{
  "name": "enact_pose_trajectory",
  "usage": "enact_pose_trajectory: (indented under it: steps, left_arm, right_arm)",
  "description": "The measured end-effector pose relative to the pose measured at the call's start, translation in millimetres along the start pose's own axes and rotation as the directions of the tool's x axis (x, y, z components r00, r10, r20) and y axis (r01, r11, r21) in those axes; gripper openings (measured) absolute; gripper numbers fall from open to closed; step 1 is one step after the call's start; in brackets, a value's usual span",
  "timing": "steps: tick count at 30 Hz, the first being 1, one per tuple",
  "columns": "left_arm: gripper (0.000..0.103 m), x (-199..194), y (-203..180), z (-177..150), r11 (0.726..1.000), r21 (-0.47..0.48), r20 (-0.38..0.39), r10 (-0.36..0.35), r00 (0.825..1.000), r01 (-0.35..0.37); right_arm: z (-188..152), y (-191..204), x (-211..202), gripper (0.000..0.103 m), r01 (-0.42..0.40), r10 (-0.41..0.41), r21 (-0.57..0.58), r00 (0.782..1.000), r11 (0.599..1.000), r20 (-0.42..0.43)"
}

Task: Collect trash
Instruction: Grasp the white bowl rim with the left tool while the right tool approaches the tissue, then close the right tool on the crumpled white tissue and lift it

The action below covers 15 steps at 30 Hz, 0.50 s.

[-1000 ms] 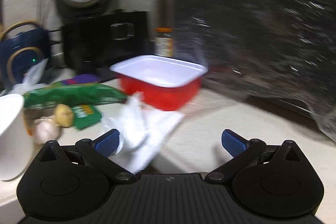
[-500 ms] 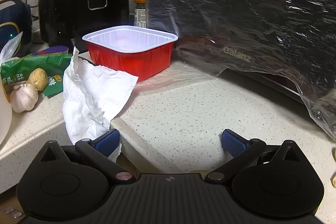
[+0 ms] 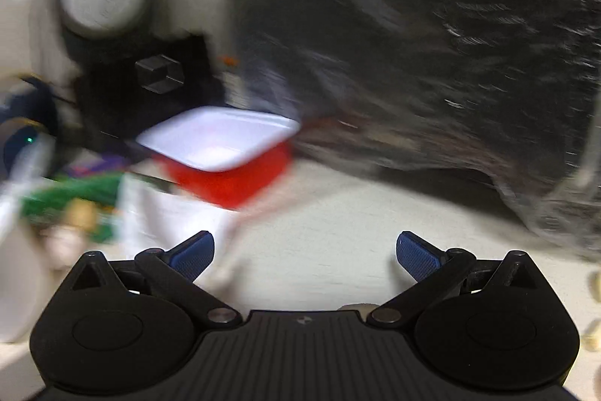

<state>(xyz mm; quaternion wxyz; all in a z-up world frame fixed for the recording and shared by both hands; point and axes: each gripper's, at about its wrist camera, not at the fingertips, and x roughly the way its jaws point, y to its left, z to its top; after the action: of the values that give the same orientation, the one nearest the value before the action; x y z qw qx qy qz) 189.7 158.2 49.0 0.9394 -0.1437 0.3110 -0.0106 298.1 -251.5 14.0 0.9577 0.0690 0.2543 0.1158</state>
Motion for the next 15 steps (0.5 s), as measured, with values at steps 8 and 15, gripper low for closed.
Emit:
enact_pose_trajectory:
  steps: [8,15]
  left_arm:
    - [0.015,10,-6,-6,0.999,0.021,-0.051,0.037,0.998,-0.036]
    - [0.014,2,-5,-9,1.0,0.028,-0.033,0.015,0.999,-0.014]
  right_arm:
    - [-10,54,34,0.08,-0.117,0.113,-0.113,0.993,0.987,-0.035]
    - [-11,69,56,0.018,-0.131,0.121,-0.144,0.99,0.981,-0.077]
